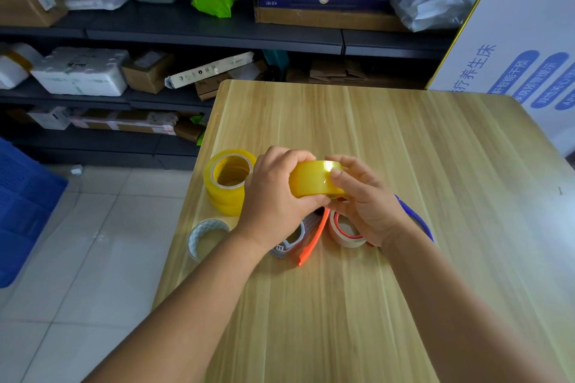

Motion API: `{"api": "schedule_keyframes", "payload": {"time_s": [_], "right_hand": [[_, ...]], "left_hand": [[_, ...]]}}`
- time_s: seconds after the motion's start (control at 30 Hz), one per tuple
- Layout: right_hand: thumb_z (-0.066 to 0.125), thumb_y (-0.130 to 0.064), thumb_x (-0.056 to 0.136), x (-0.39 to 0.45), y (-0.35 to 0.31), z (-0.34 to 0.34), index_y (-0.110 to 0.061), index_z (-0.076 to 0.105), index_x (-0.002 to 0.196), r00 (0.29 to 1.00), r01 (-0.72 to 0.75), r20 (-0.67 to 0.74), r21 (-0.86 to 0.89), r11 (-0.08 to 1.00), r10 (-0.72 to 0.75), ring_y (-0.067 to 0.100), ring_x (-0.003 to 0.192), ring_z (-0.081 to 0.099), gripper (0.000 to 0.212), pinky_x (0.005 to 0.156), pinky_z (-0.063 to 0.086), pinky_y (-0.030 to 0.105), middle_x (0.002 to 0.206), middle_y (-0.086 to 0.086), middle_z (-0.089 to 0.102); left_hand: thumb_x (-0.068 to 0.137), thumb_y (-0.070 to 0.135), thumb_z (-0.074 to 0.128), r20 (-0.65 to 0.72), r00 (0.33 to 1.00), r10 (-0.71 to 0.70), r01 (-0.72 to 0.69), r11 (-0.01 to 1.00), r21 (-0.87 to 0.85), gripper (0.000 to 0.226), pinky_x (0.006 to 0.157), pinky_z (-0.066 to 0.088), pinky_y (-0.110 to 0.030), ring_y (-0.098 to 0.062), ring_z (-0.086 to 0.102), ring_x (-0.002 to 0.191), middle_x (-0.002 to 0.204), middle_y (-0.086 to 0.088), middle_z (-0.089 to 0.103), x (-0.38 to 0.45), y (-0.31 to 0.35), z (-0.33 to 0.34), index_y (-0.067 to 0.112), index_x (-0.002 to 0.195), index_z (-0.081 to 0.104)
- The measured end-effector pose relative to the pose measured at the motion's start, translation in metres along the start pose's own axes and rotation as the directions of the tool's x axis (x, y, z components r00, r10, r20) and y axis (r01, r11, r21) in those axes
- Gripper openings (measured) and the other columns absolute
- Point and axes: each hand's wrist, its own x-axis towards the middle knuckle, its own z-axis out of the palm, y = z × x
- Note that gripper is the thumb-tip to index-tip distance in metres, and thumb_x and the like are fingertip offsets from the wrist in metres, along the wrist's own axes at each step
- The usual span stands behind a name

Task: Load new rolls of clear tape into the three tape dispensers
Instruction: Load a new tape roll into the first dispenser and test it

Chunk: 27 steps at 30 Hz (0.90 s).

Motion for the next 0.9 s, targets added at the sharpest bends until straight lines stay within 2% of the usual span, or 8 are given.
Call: {"api": "schedule_keyframes", "payload": {"time_s": [0.2,0.37,0.47,0.53,0.7,0.77,0.83,0.9], "right_hand": [[0.066,-0.023,0.077,0.0,-0.008,-0.007,-0.016,0.061,0.101,1.0,0.018,0.011,0.055,0.998,-0.019,0.02,0.086,0.061,0.025,0.072,0.056,0.035,0.098,0.007,0.06],[0.067,-0.018,0.079,0.001,-0.012,-0.005,-0.021,0.068,0.102,0.996,0.076,-0.046,0.039,0.996,-0.074,0.016,0.08,0.061,0.023,0.07,0.055,0.029,0.09,0.002,0.065],[0.069,-0.013,0.083,0.006,-0.015,0.004,-0.023,0.056,0.126,0.971,0.108,-0.217,0.018,0.994,-0.102,0.012,0.105,0.06,0.046,0.076,0.052,0.026,0.119,-0.003,0.06],[0.074,-0.014,0.08,0.009,-0.017,0.01,-0.014,0.046,0.136,0.947,0.051,-0.32,0.037,0.998,-0.037,0.016,0.112,0.056,0.063,0.081,0.052,0.03,0.133,0.004,0.051],[0.077,-0.006,0.074,0.005,-0.019,0.017,-0.007,0.03,0.145,0.913,-0.08,-0.386,0.143,0.987,0.13,0.031,0.118,0.053,0.085,0.099,0.046,0.051,0.143,0.015,0.042],[0.074,-0.001,0.075,-0.001,-0.019,0.02,-0.001,0.032,0.142,0.919,-0.106,-0.351,0.221,0.97,0.181,0.034,0.109,0.06,0.08,0.092,0.05,0.053,0.136,0.02,0.048],[0.07,0.0,0.079,-0.006,-0.018,0.024,0.008,0.048,0.128,0.953,-0.119,-0.249,0.224,0.967,0.175,0.033,0.088,0.069,0.055,0.077,0.058,0.049,0.11,0.024,0.064],[0.066,0.002,0.081,-0.008,-0.014,0.024,0.003,0.056,0.12,0.975,-0.107,-0.174,0.191,0.976,0.141,0.032,0.082,0.07,0.041,0.071,0.058,0.046,0.1,0.023,0.068]], "left_hand": [[0.072,0.033,0.078,0.201,0.978,-0.055,0.09,0.982,-0.168,0.056,0.088,0.037,-0.014,-0.006,0.044,0.108,0.099,0.035,0.041,-0.002,0.001,-0.011,0.04,0.123,0.056],[0.073,0.02,0.078,0.322,0.937,-0.137,0.257,0.895,-0.365,0.05,0.082,0.05,-0.024,-0.007,0.062,0.097,0.106,0.006,0.066,-0.002,-0.002,-0.008,0.031,0.119,0.061],[0.073,0.011,0.078,0.284,0.941,-0.183,0.299,0.842,-0.449,0.046,0.08,0.051,-0.02,-0.004,0.064,0.093,0.103,0.007,0.068,-0.01,-0.003,0.005,0.029,0.111,0.061],[0.073,0.01,0.077,0.255,0.943,-0.213,0.312,0.831,-0.46,0.046,0.08,0.05,-0.016,0.0,0.063,0.093,0.103,0.009,0.067,-0.017,-0.007,0.013,0.034,0.107,0.058],[0.07,0.015,0.074,0.276,0.943,-0.185,0.3,0.83,-0.47,0.048,0.092,0.05,-0.034,-0.013,0.06,0.106,0.112,0.002,0.063,-0.029,-0.016,0.027,0.035,0.109,0.055],[0.068,0.019,0.071,0.253,0.951,-0.179,0.283,0.832,-0.477,0.041,0.084,0.051,-0.031,-0.013,0.061,0.098,0.102,0.008,0.064,-0.03,-0.017,0.031,0.038,0.101,0.055],[0.068,0.017,0.07,0.248,0.952,-0.178,0.282,0.823,-0.493,0.036,0.078,0.05,-0.029,-0.015,0.059,0.092,0.092,0.01,0.063,-0.03,-0.019,0.034,0.035,0.095,0.054],[0.069,0.017,0.07,0.26,0.951,-0.167,0.28,0.824,-0.492,0.031,0.076,0.048,-0.023,-0.014,0.058,0.088,0.088,0.009,0.061,-0.03,-0.022,0.035,0.03,0.092,0.054]]}}
